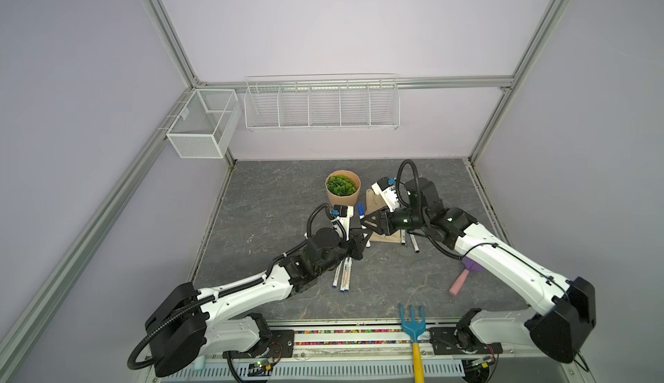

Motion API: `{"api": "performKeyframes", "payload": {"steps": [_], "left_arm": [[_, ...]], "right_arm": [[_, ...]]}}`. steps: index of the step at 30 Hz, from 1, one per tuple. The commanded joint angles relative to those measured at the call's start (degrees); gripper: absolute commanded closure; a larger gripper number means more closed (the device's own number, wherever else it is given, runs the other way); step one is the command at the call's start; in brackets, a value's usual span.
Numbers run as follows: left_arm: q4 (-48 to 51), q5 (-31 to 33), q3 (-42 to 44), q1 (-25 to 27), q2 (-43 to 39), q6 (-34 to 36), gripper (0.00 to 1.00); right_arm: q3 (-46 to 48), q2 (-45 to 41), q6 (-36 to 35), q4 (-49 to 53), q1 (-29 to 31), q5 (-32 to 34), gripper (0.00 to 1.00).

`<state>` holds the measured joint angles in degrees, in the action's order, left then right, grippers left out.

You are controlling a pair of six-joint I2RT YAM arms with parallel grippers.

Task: Insert the pens into the pen caps
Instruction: 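Grasp the capped marker with the right gripper while the left gripper opens, then set the capped marker on the glove with right gripper while left moves to markers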

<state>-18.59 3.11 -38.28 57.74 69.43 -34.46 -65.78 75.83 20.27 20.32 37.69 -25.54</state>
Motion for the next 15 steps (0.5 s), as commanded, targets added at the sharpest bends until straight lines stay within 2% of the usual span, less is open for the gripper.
{"api": "performKeyframes", "payload": {"steps": [1, 6, 11, 15], "left_arm": [[-0.4, 0.0, 0.3, 0.3, 0.2, 0.4, 1.00], [-0.6, 0.1, 0.5, 0.3, 0.0, 0.4, 1.00], [1.0, 3.0, 1.3, 0.3, -0.8, 0.2, 1.00], [4.2, 5.8, 2.8, 0.3, -2.4, -0.8, 0.79]], "right_arm": [[-1.0, 1.2, 0.8, -2.2, 0.8, -0.8, 0.68], [-0.4, 2.0, 1.4, -2.7, 0.9, -0.7, 0.76], [0.0, 2.4, 2.6, -2.4, 0.1, 2.5, 0.84], [-0.7, 4.5, 3.4, 0.8, -2.2, 8.5, 0.87]]}}
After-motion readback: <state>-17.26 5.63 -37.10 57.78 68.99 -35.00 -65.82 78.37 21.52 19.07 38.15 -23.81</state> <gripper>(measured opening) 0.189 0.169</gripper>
